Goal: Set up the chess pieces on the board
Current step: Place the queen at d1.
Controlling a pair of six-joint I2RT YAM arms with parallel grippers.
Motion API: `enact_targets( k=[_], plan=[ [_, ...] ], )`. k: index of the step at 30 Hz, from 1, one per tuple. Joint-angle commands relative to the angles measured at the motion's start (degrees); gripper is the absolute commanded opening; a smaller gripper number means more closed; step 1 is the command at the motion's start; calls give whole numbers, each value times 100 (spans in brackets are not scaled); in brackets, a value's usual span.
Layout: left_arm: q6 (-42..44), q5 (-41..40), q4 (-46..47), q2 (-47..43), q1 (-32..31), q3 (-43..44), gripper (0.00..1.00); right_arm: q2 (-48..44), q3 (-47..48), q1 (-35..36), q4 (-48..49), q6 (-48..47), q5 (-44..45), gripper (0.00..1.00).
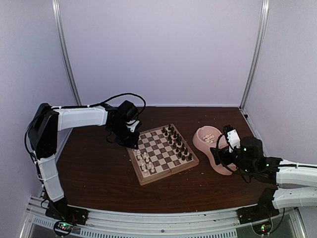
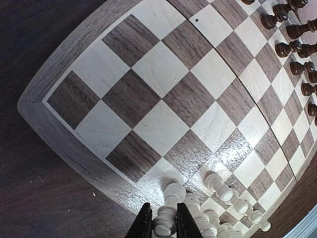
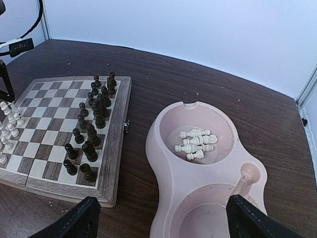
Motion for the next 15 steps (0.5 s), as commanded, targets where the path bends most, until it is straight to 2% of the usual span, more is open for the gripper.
enact_targets(
  k=[1, 15],
  plan=[
    [14, -56, -28, -120, 38, 150, 15, 12, -13, -25, 95, -59, -37, 92],
    [116, -273, -19, -225, 38, 208, 16, 3, -13, -21, 95, -61, -55, 92]
  ],
)
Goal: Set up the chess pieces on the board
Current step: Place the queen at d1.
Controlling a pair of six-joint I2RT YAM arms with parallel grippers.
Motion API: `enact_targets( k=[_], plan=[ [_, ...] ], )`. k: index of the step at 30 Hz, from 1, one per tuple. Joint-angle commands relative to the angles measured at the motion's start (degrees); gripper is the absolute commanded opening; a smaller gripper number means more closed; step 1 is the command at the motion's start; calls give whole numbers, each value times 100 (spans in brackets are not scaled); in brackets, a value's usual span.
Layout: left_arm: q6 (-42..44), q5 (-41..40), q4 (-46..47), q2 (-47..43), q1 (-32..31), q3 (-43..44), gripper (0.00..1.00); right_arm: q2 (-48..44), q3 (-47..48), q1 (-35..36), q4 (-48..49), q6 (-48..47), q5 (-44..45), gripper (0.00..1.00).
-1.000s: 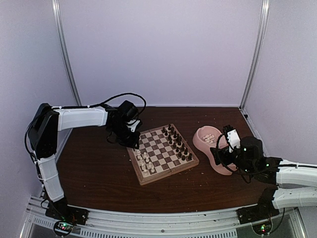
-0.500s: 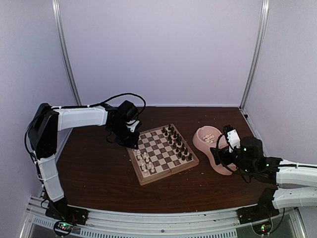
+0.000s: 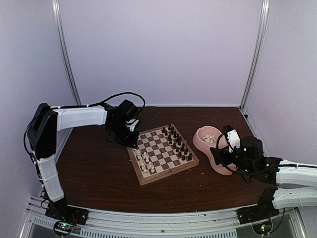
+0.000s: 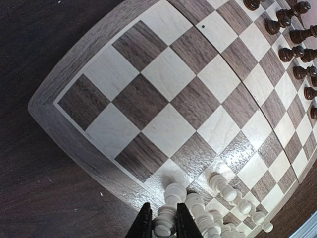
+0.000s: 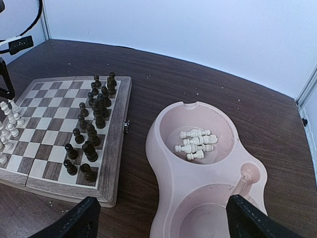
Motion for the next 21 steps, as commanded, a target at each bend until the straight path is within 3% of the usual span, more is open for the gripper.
enact_targets(
  k=[1, 21],
  plan=[
    [120, -122, 10, -186, 38, 207, 16, 5, -13, -20, 95, -62, -53, 92],
    [193, -282, 8, -69, 29, 253, 16, 1, -21, -22, 113, -69, -50, 92]
  ],
)
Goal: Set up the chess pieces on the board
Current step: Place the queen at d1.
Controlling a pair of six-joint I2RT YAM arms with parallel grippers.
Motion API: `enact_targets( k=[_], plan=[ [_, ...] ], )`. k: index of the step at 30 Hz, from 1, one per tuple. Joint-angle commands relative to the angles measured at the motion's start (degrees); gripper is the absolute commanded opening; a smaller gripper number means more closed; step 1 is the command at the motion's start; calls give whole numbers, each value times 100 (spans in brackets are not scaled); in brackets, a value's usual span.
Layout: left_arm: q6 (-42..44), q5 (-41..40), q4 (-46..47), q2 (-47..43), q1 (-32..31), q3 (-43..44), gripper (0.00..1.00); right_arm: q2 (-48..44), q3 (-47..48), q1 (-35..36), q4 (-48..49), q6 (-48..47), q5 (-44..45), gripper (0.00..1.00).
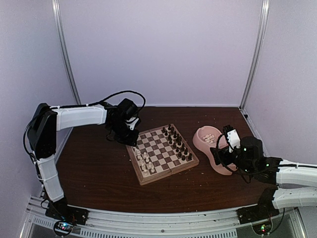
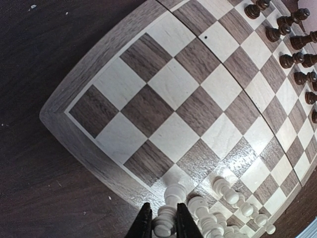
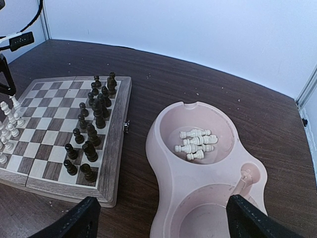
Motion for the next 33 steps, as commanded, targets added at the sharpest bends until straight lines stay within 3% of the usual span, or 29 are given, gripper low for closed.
enact_targets(
  k=[1, 33],
  plan=[
    [74, -29, 12, -44, 29, 166, 16, -7, -24, -24, 106, -64, -50, 92],
    [34, -33, 30, 109, 12, 144, 16, -30, -40, -16, 117, -64, -41, 92]
  ],
)
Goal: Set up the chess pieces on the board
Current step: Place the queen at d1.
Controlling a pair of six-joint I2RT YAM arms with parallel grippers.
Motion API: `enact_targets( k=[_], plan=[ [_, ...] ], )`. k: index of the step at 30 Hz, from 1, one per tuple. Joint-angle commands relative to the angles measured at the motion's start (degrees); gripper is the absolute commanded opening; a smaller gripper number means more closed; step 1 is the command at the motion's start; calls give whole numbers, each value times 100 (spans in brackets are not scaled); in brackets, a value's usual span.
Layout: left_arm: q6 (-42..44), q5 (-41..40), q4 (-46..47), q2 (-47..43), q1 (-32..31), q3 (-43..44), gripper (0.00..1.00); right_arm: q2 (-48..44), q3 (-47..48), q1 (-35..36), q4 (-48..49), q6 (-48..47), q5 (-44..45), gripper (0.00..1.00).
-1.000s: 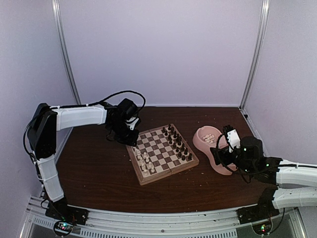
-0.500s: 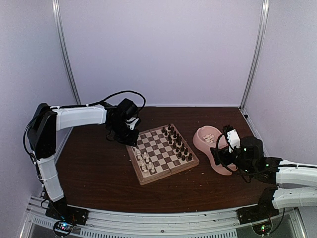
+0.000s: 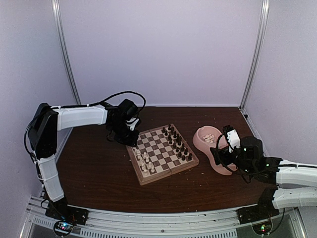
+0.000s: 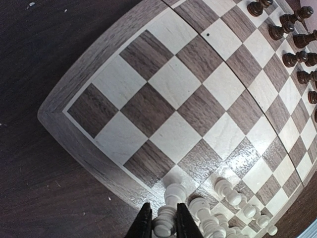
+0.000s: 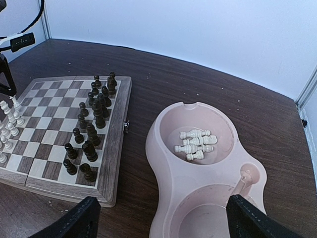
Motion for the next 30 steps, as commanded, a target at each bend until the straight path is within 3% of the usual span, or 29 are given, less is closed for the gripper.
enact_targets(
  k=[1, 10, 18, 30],
  plan=[
    [30, -30, 29, 60, 12, 146, 17, -30, -39, -15, 115, -31, -39, 92],
    [34, -41, 29, 37, -6, 162, 26, -31, -39, -27, 115, -33, -37, 92],
    [17, 30, 29, 14, -15, 173, 27, -28, -39, -17, 102, -31, -37, 92],
    [-49, 128, 38, -3, -36, 120, 20, -42, -39, -13, 106, -33, -32, 92]
  ],
)
